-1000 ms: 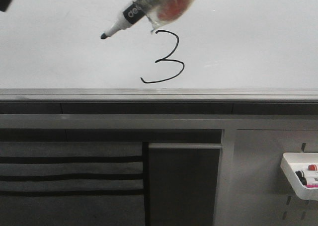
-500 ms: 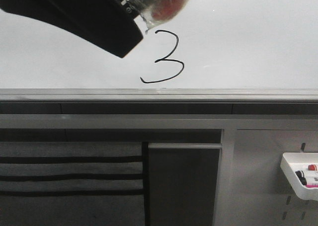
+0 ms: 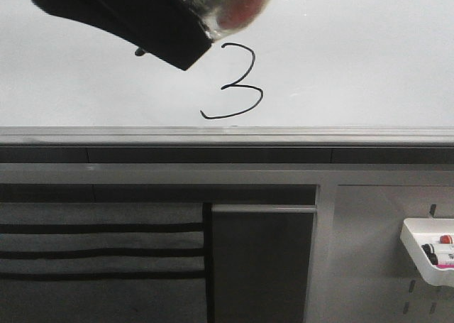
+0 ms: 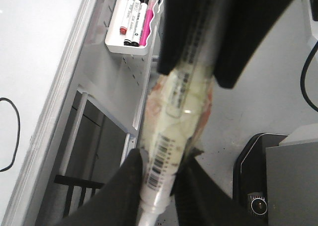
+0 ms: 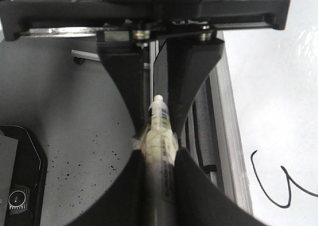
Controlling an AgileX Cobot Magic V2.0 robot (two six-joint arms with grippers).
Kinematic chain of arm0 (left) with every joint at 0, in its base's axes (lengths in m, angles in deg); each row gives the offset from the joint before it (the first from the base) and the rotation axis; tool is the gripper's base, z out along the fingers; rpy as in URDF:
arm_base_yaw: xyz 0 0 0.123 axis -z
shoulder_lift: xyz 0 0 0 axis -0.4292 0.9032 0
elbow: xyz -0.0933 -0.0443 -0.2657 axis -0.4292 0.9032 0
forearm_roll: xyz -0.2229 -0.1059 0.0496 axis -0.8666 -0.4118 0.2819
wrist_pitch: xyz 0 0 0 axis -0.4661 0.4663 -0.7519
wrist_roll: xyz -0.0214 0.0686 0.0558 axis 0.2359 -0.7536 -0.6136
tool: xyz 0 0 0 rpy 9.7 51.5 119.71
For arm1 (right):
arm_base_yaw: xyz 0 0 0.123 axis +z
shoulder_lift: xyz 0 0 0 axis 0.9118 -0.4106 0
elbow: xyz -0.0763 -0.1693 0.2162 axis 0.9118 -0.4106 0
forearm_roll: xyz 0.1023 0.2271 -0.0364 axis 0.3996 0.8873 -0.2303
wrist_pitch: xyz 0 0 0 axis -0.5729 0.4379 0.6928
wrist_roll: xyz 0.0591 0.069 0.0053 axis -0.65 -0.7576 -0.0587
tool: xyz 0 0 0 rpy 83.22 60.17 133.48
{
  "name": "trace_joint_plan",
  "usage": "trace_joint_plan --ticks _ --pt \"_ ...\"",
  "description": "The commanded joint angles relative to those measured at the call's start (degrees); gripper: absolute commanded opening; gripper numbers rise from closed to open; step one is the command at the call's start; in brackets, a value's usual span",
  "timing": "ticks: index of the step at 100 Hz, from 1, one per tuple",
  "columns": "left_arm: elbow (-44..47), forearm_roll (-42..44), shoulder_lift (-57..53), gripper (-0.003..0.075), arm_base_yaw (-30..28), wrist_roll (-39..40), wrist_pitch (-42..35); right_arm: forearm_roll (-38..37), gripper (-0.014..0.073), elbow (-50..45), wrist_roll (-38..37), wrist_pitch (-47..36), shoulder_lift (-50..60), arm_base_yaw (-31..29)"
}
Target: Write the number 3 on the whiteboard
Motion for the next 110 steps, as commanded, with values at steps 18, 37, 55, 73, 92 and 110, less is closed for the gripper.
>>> trace_joint_plan --ticks 18,37,55,73,92,110 --pt "-2.07 -1.84 -1.1 -0.0018 0.46 -0.04 -2.34 1.89 -0.0005 1.46 0.57 -2.01 0.92 0.11" --pt "-2.07 -1.74 -1.1 -0.0018 0.36 -0.04 -3.23 1.89 0.0097 1.46 0.1 -2.01 0.92 0.0" --pt "-2.07 -1.74 -1.1 -0.0018 -3.63 1.86 -3.89 1.89 0.035 1.46 -5.38 -4.06 1.85 -1.67" --pt "-1.69 -2.23 -1.1 -0.0018 -14.94 9.65 -6.17 1.89 0.0372 1.46 -11.05 -4.7 5.77 -9.5" --pt "5.28 -11.17 -1.1 -0.0018 -24.25 11.44 -23.89 1.89 0.0372 1.46 -14.28 -2.53 7.52 -15.61" --pt "12.32 -18.29 -0.49 -0.0018 -25.92 11.44 -41.21 1.89 0.0372 1.46 -14.28 -0.19 7.52 -16.01"
